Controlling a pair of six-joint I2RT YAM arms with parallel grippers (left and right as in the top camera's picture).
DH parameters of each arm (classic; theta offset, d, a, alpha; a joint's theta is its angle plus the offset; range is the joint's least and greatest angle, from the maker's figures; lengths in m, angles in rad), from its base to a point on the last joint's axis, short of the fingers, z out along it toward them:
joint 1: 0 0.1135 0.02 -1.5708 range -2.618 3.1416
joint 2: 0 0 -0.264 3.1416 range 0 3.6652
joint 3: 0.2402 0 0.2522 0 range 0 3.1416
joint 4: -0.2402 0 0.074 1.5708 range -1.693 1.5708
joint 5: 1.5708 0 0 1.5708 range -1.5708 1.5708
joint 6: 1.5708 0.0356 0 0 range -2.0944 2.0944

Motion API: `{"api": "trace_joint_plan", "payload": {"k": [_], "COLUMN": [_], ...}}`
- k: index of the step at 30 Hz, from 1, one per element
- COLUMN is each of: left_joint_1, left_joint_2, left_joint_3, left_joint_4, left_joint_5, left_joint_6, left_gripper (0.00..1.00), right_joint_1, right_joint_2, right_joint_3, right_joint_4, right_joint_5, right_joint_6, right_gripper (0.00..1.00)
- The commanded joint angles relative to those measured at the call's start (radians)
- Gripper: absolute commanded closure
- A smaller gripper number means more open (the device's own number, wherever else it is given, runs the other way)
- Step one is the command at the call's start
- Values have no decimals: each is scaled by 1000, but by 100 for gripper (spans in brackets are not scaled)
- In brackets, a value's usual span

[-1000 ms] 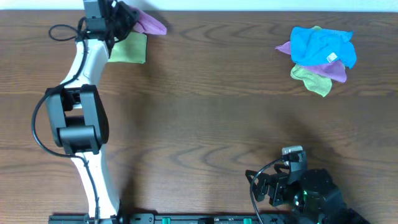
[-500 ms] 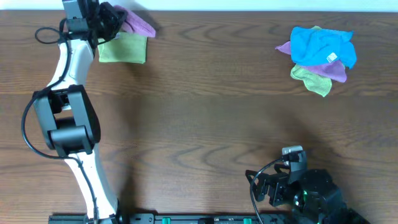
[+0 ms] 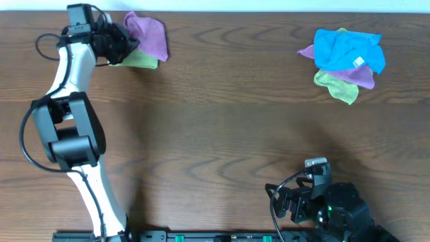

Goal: Fold the cloth
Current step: 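Lower the purple cloth onto the green cloth and release the left gripper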

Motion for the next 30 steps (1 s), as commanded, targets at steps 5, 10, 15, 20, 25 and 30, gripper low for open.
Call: {"api": "trace_joint_plan", "payload": {"k": [5,10,15,20,25,30], "left_joint_1": [50,58,58,58,58,60], "left_joint_2": [-3,-3,-3,-3,-3,-3], "left_joint_3": [23,23,23,23,23,23], "left_joint_4": [-102,-135,-151,-170,-186,-205], "left_joint_5": [-81,-141,-168,-190,-236,-270], "left_joint_6": [128,165,209,215,258,288], "left_gripper": [94,94,94,88,80,71], "right_joint_1": [-12,-12,-12,-12,-12,-12], "right_joint_2": [-6,-6,-6,-6,-6,-6], "right_joint_3": [-3,-3,-3,-3,-3,-3], "right_joint_4": [-1,0,-1,0,0,0], "right_joint_5": [6,6,6,6,6,6], "right_joint_6": [12,12,12,12,12,12], "right_gripper": [1,1,1,1,1,1]}}
